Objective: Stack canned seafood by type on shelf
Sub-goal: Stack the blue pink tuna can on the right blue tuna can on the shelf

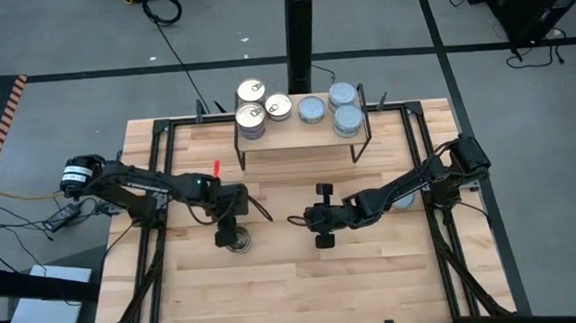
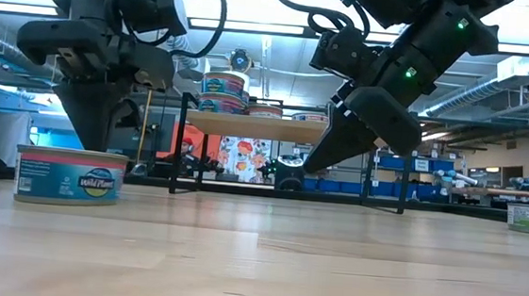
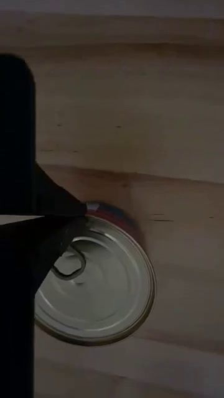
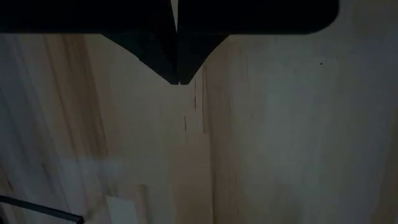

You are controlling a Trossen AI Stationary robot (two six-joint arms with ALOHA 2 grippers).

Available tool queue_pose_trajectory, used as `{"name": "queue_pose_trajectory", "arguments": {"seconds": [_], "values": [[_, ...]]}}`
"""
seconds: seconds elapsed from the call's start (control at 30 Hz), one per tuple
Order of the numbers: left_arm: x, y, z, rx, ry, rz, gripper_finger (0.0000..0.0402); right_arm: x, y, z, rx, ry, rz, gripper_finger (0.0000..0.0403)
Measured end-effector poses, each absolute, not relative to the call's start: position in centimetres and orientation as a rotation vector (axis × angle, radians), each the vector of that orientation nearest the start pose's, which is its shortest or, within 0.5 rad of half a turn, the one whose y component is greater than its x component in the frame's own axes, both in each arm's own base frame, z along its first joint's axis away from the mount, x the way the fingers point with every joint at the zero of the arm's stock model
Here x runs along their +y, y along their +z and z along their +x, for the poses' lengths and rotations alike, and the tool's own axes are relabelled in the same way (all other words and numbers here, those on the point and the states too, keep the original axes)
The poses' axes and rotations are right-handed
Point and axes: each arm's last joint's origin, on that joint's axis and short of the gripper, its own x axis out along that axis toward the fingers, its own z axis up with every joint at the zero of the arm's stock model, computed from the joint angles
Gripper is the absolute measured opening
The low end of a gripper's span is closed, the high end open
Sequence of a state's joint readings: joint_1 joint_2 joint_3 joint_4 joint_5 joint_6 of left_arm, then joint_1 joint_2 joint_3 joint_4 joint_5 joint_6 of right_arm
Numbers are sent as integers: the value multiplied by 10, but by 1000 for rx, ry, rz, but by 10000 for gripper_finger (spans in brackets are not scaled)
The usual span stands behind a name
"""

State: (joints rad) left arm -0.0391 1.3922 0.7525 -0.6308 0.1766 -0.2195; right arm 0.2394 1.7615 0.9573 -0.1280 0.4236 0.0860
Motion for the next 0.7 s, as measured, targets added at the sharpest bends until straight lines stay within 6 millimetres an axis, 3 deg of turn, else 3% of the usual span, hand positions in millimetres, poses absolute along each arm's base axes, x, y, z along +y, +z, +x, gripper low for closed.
{"name": "queue_pose_trajectory", "arguments": {"seconds": [0.2, 0.7], "values": [[-14, 181, 238, 1287, -25, -255, 2, 69, 152, 332, 873, -208, -224, 5], [-13, 229, 258, 1198, -14, -191, 1, 69, 152, 332, 873, -208, -224, 5]]}}
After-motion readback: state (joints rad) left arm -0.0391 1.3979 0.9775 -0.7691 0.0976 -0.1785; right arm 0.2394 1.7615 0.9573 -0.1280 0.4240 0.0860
